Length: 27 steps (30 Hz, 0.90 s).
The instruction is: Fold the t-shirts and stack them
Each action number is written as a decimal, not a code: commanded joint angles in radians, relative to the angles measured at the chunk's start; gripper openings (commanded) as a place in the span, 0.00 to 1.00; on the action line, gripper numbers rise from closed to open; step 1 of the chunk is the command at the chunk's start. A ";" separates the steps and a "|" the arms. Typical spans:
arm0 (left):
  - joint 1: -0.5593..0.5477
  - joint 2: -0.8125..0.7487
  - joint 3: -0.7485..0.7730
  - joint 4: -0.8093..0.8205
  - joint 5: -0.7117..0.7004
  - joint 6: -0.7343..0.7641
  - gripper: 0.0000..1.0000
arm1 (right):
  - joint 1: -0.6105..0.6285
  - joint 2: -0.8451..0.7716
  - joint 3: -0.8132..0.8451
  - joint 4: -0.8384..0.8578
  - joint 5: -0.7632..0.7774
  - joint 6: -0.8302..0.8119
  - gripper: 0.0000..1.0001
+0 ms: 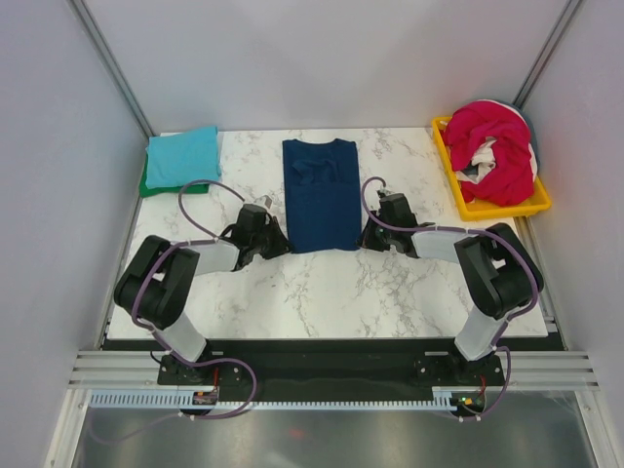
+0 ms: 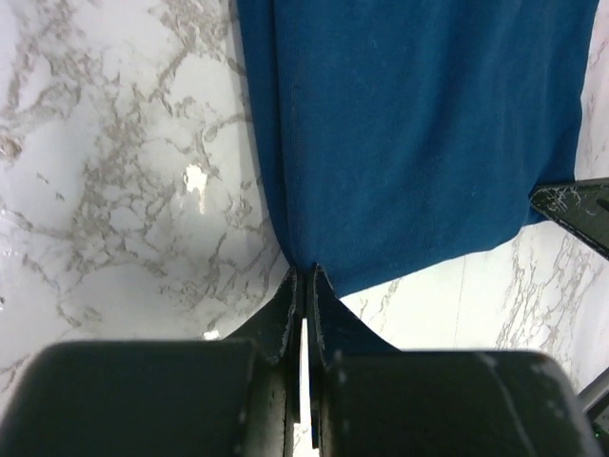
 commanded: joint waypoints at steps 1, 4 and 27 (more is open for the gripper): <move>-0.018 -0.051 -0.039 -0.055 0.008 0.015 0.02 | -0.002 -0.053 -0.019 -0.022 -0.001 -0.001 0.00; -0.029 -0.171 -0.100 -0.107 0.008 -0.029 0.02 | 0.001 -0.153 -0.102 -0.046 -0.002 0.013 0.00; -0.287 -0.962 0.101 -0.930 -0.063 -0.342 0.02 | 0.310 -0.828 0.045 -0.839 0.324 0.182 0.00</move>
